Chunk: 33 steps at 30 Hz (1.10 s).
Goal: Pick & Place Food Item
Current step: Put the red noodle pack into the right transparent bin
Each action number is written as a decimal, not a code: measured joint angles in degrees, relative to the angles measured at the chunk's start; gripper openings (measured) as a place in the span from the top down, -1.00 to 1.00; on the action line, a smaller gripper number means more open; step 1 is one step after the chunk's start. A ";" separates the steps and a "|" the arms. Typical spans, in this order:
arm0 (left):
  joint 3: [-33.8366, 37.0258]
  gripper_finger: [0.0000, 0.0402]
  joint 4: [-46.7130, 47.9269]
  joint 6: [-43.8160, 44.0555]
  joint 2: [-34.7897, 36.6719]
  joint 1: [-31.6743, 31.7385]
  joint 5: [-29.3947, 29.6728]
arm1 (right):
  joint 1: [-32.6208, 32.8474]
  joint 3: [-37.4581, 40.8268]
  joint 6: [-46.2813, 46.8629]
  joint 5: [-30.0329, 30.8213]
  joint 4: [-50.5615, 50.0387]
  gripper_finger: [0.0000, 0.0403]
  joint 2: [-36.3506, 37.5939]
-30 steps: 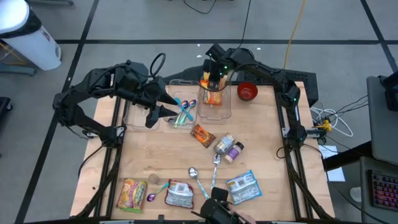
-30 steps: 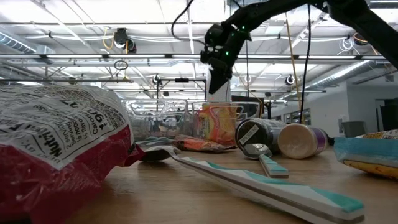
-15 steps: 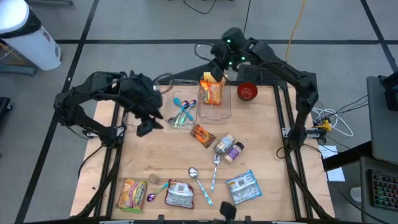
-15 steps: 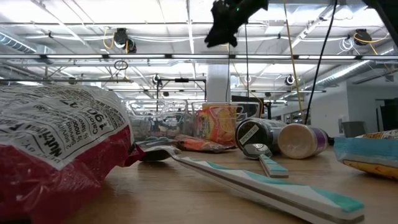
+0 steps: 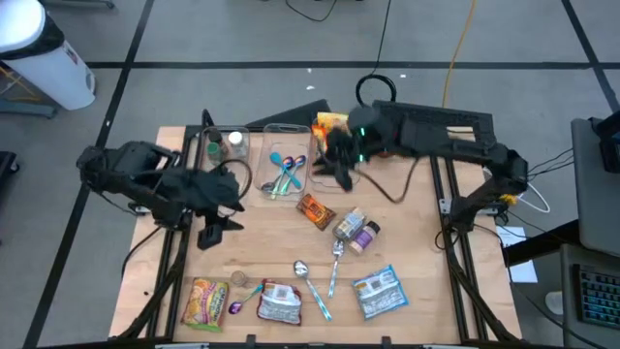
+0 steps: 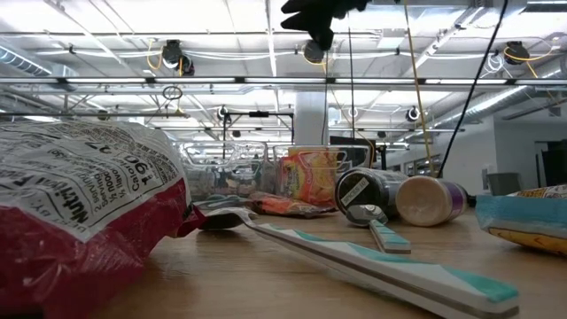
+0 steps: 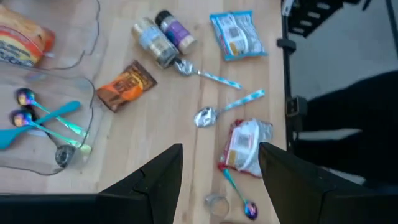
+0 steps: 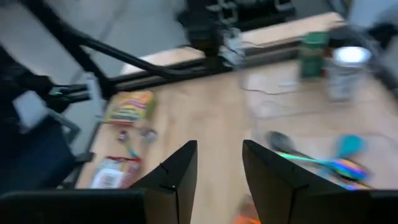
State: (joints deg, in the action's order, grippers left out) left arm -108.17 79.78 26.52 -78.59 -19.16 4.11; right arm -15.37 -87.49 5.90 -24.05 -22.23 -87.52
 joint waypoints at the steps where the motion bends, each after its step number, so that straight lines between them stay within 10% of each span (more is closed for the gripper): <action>1: 0.99 -0.09 -1.16 1.20 0.33 -1.33 1.37 | 1.30 3.70 1.31 -0.01 4.39 0.41 1.11; 16: 27.22 -0.09 -30.05 20.86 5.93 -8.81 7.22 | 10.00 32.50 28.95 -0.26 55.24 0.35 7.79; 26: 38.88 -0.09 -74.85 23.63 1.08 -8.97 10.68 | 21.30 34.21 39.67 -11.72 58.64 0.13 7.78; 33: 39.21 -0.09 -88.01 25.42 -6.23 -8.84 10.89 | 30.32 34.21 33.49 -10.11 53.00 0.11 7.78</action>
State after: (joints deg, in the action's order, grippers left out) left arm -68.97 -8.23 51.94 -84.83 -28.00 15.00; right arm 14.95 -53.28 39.40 -34.16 30.77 -79.75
